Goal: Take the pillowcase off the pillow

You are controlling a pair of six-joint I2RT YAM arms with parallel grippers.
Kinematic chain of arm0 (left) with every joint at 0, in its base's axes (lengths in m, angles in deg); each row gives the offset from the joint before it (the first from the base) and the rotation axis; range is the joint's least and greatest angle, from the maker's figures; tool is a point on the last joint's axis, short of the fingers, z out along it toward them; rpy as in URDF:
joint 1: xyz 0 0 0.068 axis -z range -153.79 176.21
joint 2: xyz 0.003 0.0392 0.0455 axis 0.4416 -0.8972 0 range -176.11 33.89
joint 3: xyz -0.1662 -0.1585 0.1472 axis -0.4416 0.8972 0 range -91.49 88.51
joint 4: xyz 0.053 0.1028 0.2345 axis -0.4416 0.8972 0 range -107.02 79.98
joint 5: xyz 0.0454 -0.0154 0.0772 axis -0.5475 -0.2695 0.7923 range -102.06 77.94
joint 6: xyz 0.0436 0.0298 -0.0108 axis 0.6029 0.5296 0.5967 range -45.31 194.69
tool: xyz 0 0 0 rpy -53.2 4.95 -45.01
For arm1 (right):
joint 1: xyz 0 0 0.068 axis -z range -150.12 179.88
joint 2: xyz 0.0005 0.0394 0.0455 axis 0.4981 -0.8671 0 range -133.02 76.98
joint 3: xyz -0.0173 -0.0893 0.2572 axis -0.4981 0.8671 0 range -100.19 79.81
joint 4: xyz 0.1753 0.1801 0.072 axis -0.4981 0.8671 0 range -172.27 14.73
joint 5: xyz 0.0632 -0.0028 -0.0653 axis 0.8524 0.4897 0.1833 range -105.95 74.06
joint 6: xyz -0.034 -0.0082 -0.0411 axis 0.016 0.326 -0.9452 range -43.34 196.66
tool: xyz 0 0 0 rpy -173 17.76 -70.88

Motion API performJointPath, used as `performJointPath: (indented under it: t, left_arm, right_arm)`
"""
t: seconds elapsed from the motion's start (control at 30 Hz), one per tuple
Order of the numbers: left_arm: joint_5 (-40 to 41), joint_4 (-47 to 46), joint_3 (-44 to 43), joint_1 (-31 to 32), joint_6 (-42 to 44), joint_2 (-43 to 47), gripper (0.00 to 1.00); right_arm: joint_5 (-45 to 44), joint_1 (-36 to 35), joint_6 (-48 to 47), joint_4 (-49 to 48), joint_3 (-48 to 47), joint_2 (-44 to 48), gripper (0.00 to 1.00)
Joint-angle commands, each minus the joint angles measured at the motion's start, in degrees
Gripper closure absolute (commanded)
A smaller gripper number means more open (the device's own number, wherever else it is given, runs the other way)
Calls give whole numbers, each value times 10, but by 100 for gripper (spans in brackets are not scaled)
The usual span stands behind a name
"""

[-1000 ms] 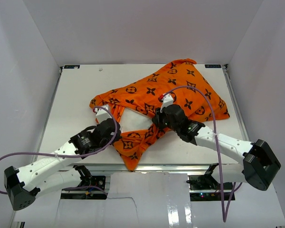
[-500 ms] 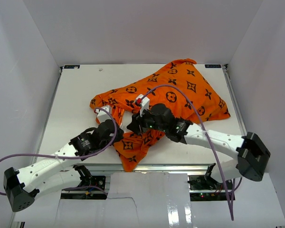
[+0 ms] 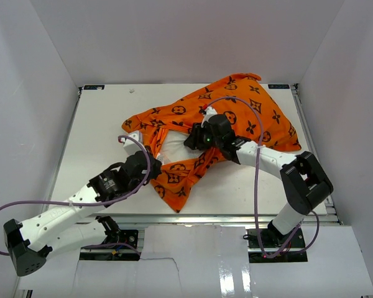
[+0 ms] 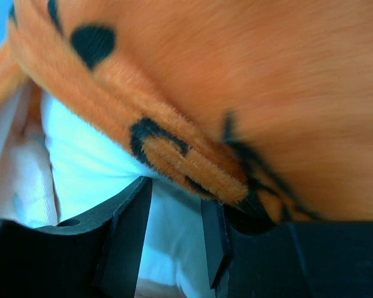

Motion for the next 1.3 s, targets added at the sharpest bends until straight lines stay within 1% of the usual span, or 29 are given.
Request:
performJointPath:
  t: [0.0, 0.03, 0.07, 0.13, 0.2, 0.23, 0.27, 0.37, 0.47, 0.53, 0.57, 0.6, 0.67, 0.73, 0.77, 0.83, 0.93, 0.97, 1.0, 1.07, 1.17, 1.27]
  left_arm:
    - [-12, 40, 60, -2, -39, 48, 100]
    - [-18, 19, 90, -3, -47, 66, 100]
    - [-24, 4, 144, -3, -51, 100, 100]
    - [-40, -31, 180, -2, -56, 114, 100]
    - [-43, -35, 195, -2, -62, 85, 100]
    - [-42, -36, 197, -2, -66, 68, 100]
    - [-42, -37, 200, -2, -72, 32, 100]
    - [-47, -68, 220, -2, -81, -1, 100]
    - [-40, -106, 234, -2, -71, 5, 100]
    - [-32, -120, 237, -2, -63, 16, 100]
    - [-29, -121, 236, -2, -61, 18, 100]
    - [-28, -121, 235, -2, -62, 18, 100]
    - [-27, -126, 230, -3, -59, 15, 100]
    - [-29, -128, 224, -3, -59, 5, 100]
    - [-32, -129, 221, -2, -58, 2, 100]
    - [-35, -130, 215, -2, -57, -4, 100]
    - [-33, -130, 214, -3, -56, 0, 100]
    - [-33, -129, 214, -3, -56, 1, 100]
    - [-33, -129, 214, -2, -55, 2, 100]
    - [-32, -128, 213, -2, -56, 9, 100]
    - [-29, -119, 210, -3, -58, 19, 100]
    - [-23, -108, 206, -3, -59, 27, 100]
  right_arm:
    - [-79, 67, 2, 27, -35, -24, 56]
    - [-81, 71, -1, 30, -42, -28, 56]
    - [-78, 74, -5, 32, -57, -34, 56]
    - [-75, 78, -11, 42, -77, -57, 56]
    - [-69, 77, -20, 49, -102, -79, 57]
    - [-37, 77, -24, 48, -106, -82, 57]
    - [-27, 74, -29, 45, -105, -83, 57]
    - [-4, 59, -69, 33, -92, -61, 55]
    - [26, 42, -116, 39, -75, -35, 50]
    - [46, 29, -149, 47, -65, -2, 44]
    - [47, 8, -163, 57, -62, 18, 41]
    - [47, -1, -176, 64, -63, 26, 35]
    - [41, -29, -199, 96, -80, 38, 33]
    - [21, -44, -209, 109, -92, 39, 33]
    - [11, -57, -218, 130, -92, 38, 33]
    - [-18, -75, -223, 131, -78, 36, 32]
    - [-37, -97, -227, 124, -62, 26, 25]
    - [-46, -118, -229, 120, -55, 22, 21]
    - [-79, -129, -228, 118, -53, 18, 20]
    - [-111, -152, -224, 118, -56, 2, 17]
    - [-186, -158, -201, 128, -56, -28, 16]
    - [-222, -157, -187, 126, -50, -63, 19]
